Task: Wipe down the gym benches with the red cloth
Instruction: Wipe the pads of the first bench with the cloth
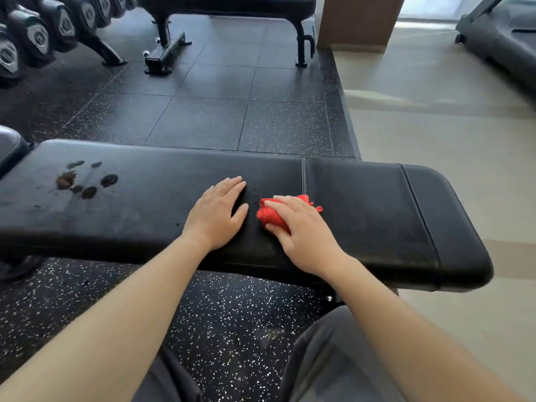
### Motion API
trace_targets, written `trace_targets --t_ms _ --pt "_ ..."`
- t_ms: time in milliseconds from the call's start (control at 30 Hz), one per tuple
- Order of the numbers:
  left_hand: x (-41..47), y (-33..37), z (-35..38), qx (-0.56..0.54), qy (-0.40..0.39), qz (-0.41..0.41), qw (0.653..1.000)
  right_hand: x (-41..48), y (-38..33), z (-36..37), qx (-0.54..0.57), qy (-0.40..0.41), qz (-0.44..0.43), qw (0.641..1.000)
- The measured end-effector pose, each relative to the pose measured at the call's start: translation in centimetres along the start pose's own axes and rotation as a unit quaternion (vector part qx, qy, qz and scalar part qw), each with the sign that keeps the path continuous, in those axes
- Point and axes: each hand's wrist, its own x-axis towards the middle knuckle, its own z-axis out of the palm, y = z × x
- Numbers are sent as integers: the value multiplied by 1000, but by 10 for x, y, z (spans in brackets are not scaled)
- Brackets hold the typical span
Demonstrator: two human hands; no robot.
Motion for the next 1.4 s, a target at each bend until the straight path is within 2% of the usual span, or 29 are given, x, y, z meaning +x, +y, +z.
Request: trace_targets --t_ms 500,733,867,933,1133,1267,1400 --pt "6 -5 3 -9 38 2 999 112 40 4 -38 -1 55 998" --pt "8 -6 2 -33 28 4 999 71 17 1 -13 8 36 999" --pt "6 -11 -10 -72 -25 43 996 17 -9 2 -12 -3 -1 1000" --pt "3 -19 -17 -32 -44 60 997 2 -15 4 -18 -6 -2 1000" --pt "-5 -34 -14 46 -27 34 998 39 -15 13 -19 8 20 1000" --pt "-8 -33 -14 52 -22 32 998 71 -18 25 -11 32 58 998" --pt "-8 -34 -13 53 -23 35 998 57 -25 27 1 56 70 996"
